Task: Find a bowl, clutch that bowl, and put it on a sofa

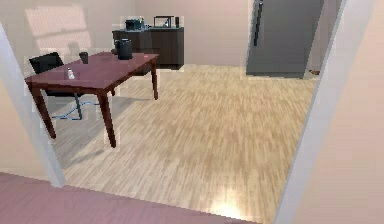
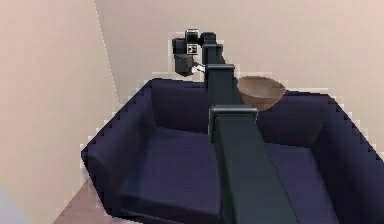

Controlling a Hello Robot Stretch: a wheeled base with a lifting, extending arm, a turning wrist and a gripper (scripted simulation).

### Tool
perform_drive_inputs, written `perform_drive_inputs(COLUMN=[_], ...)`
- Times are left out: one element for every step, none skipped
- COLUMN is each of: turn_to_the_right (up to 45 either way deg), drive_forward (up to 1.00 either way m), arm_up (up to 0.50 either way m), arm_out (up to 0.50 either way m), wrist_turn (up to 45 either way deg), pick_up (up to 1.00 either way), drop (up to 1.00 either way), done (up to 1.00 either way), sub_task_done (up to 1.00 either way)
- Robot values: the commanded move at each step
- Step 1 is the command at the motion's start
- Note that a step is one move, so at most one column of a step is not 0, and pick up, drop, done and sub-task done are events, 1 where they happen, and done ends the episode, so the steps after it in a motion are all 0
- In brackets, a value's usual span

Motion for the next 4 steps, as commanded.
perform_drive_inputs(turn_to_the_right=[0.0, 0.0, 0.0, 0.0], drive_forward=[0.0, 0.0, 0.0, 0.0], arm_up=[0.0, -0.36, -0.32, 0.0], arm_out=[0.0, 0.0, 0.0, 0.0], wrist_turn=[15.0, 0.0, 0.0, 0.0], pick_up=[0.0, 0.0, 0.0, 0.0], drop=[0.0, 0.0, 0.0, 1.0], done=[0.0, 0.0, 0.0, 0.0], sub_task_done=[0.0, 0.0, 0.0, 0.0])
